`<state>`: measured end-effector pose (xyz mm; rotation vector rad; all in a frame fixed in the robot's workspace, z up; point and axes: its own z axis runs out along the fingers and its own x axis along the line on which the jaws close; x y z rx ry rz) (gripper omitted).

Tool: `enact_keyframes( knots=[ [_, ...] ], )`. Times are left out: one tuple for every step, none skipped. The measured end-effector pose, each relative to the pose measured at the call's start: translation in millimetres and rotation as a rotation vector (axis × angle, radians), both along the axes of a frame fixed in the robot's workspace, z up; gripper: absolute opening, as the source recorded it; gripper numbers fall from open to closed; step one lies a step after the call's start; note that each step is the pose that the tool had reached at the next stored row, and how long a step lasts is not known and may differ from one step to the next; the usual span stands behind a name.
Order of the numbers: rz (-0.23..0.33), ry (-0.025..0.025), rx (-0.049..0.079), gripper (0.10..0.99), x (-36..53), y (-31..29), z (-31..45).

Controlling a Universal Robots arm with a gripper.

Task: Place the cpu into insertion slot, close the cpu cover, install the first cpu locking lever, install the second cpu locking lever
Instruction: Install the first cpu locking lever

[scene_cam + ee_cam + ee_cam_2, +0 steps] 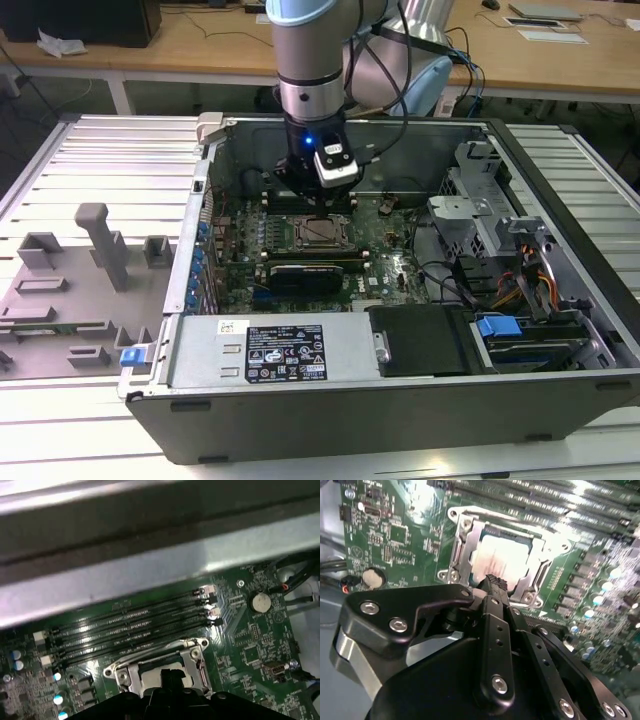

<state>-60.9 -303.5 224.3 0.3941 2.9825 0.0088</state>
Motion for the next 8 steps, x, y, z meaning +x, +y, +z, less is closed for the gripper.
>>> enact_keyframes(
  knots=[
    [0.007,0.0007,-0.001,0.106,0.0,-0.2,-0.1],
    [0.015,0.001,-0.002,0.106,0.0,-0.2,-0.2],
    [0.035,0.002,-0.002,0.106,0.1,-0.2,-0.5],
    [0.049,0.003,-0.002,0.106,0.1,-0.2,-0.6],
    [0.067,0.0038,-0.002,0.106,0.0,-0.3,-0.8],
    [0.084,0.0045,-0.002,0.106,0.0,-0.3,-1.0],
    [0.104,0.0053,-0.002,0.106,0.0,-0.2,-1.3],
    [0.117,0.0061,-0.002,0.106,0.1,-0.2,-1.6]
  ],
)
